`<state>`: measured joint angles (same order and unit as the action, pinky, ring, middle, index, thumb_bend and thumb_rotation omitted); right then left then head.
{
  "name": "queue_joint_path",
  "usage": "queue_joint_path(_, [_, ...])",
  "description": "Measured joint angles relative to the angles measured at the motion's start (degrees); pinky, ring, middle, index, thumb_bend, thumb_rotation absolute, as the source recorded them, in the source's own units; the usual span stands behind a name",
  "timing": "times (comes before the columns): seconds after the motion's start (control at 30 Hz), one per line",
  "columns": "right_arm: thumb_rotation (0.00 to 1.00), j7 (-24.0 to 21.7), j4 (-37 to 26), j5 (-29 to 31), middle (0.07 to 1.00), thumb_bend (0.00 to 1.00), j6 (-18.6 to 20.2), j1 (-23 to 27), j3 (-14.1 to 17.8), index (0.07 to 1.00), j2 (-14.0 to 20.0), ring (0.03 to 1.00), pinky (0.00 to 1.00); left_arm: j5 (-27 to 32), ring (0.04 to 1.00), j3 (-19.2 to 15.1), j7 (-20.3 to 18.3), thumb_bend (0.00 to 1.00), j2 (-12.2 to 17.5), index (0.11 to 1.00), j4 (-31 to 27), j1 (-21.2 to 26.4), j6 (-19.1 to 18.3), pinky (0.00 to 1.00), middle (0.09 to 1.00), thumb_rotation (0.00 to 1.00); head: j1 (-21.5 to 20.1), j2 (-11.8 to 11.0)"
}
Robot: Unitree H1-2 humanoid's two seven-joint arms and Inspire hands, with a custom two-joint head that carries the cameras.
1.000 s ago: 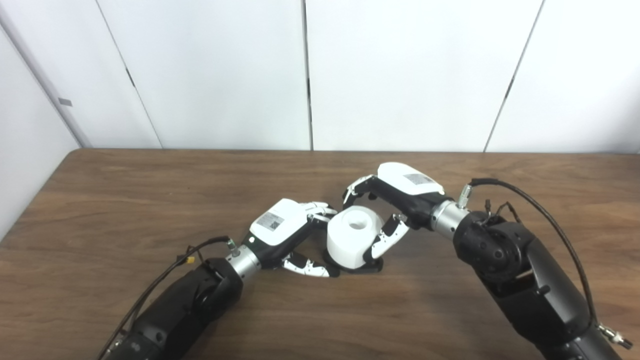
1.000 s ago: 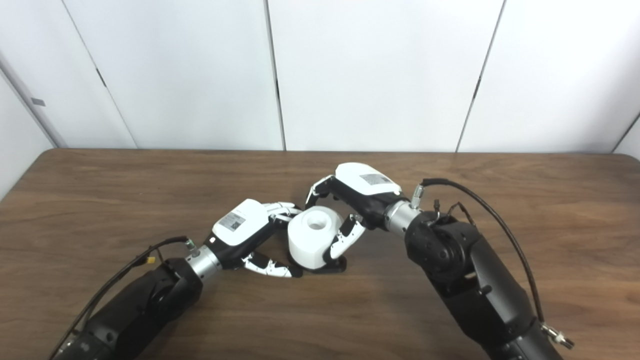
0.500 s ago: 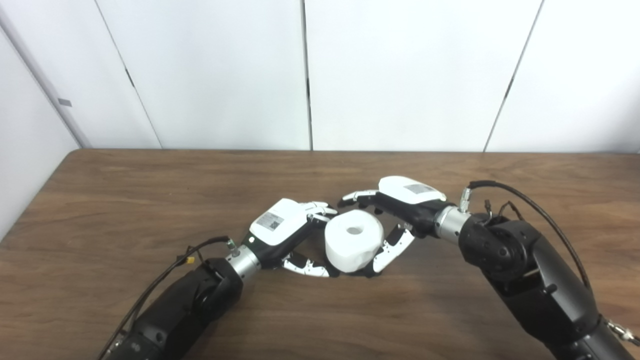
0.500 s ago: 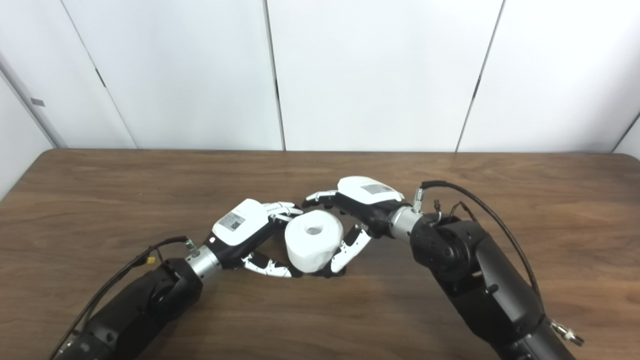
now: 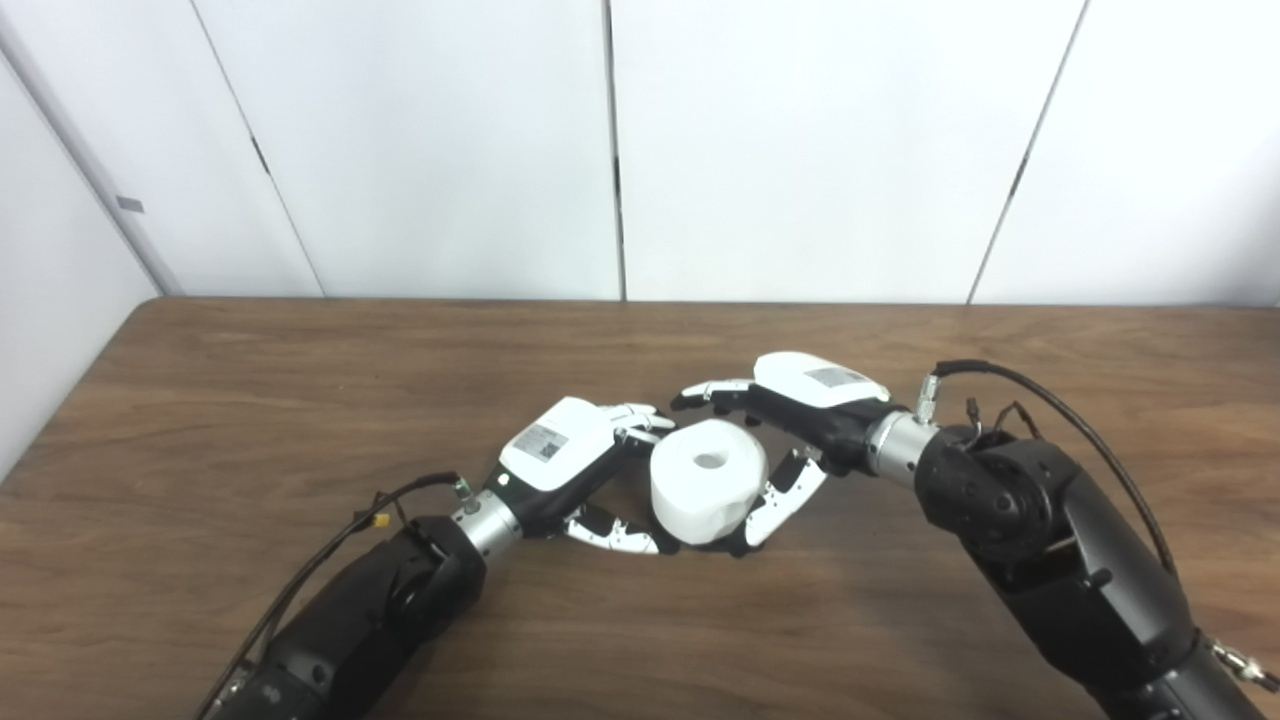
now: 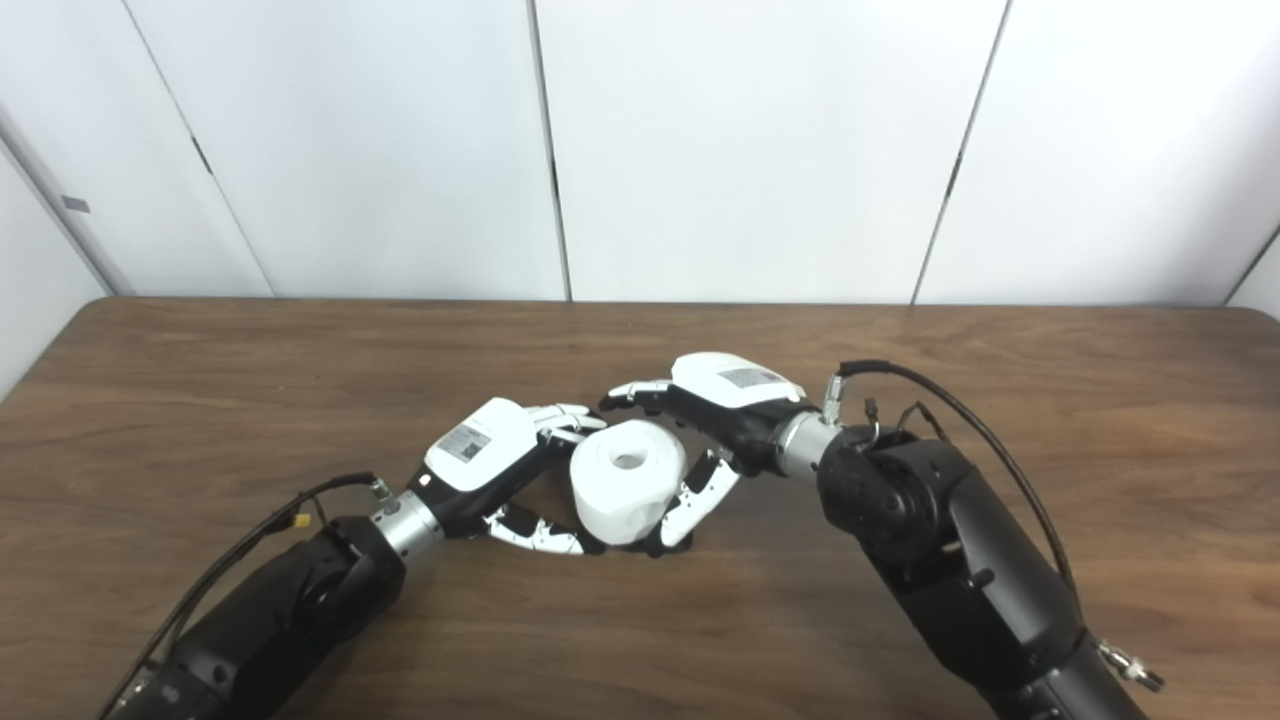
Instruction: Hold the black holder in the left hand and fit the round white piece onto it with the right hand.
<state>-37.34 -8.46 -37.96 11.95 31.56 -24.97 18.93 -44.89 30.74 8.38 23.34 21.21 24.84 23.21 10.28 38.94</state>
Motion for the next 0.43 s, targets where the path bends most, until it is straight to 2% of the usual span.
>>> queue_joint_path(0.13, [0.33,-1.8,-0.1,0.3,0.939,1.0,0.1,1.4,0.0,0.978,0.3,0.894,0.77,0.0,0.848,0.0,0.0,0.53,0.0,0.482,0.0,0.0,0.0,0.71,0.807,0.07,-0.2,-0.1])
queue_joint_path(0.33, [0.34,-5.1,-2.2,1.1,0.92,1.0,0.1,4.1,1.2,1.0,3.1,0.865,0.73,0.0,0.85,0.0,0.0,0.53,0.0,0.482,0.0,0.0,0.1,0.71,0.807,0.07,-0.6,-0.2])
queue_joint_path(0.43, [0.34,-6.0,-3.3,1.7,0.943,1.0,0.2,4.3,2.1,1.0,5.1,0.888,0.74,0.1,0.85,-0.1,-0.2,0.53,0.0,0.482,0.0,0.0,0.1,0.72,0.809,0.07,-0.8,-0.2])
